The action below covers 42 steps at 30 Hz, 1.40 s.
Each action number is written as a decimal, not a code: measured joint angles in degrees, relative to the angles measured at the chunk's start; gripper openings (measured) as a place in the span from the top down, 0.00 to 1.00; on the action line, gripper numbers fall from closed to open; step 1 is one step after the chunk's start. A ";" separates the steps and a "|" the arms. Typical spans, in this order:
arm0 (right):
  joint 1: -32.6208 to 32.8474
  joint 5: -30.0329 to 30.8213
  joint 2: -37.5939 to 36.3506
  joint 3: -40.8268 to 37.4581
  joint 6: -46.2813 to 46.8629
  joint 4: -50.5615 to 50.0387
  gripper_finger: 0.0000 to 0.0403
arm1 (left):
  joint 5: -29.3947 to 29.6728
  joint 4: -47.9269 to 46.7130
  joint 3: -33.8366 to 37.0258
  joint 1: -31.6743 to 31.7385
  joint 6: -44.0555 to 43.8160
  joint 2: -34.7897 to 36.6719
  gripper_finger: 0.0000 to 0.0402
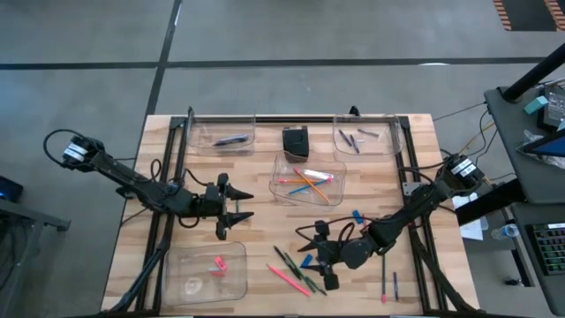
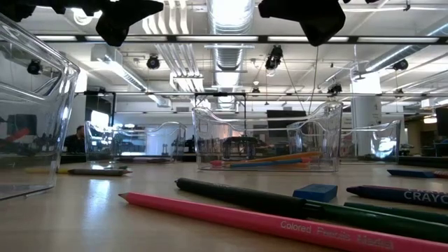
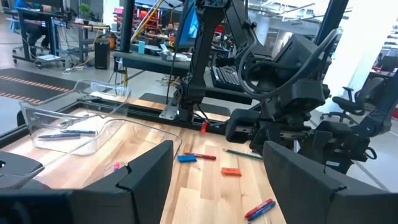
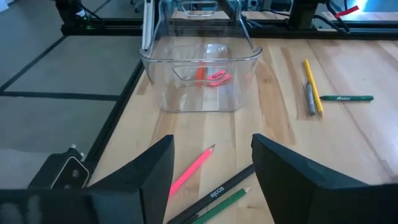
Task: Sort crayons/erasers/pens/pencils in bins
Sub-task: Put the green crayon into the top right transparent bin
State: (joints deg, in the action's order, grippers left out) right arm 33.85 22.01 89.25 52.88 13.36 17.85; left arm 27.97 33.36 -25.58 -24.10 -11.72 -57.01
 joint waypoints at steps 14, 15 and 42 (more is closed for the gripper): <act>-0.54 0.49 0.00 0.00 7.28 -2.25 0.50 | -0.66 -0.90 -0.03 0.00 -0.01 0.04 0.41; -0.52 0.49 0.00 0.04 7.93 -3.38 0.50 | -1.04 -1.77 -0.07 0.00 -0.03 0.04 0.41; -0.52 0.74 -0.17 5.73 13.21 -26.16 0.50 | 8.44 -61.88 -15.34 2.56 -29.52 -8.09 0.41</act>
State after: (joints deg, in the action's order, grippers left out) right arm 33.32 22.75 89.08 58.61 26.57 -8.32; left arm 36.40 -28.51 -40.93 -21.54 -41.24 -65.10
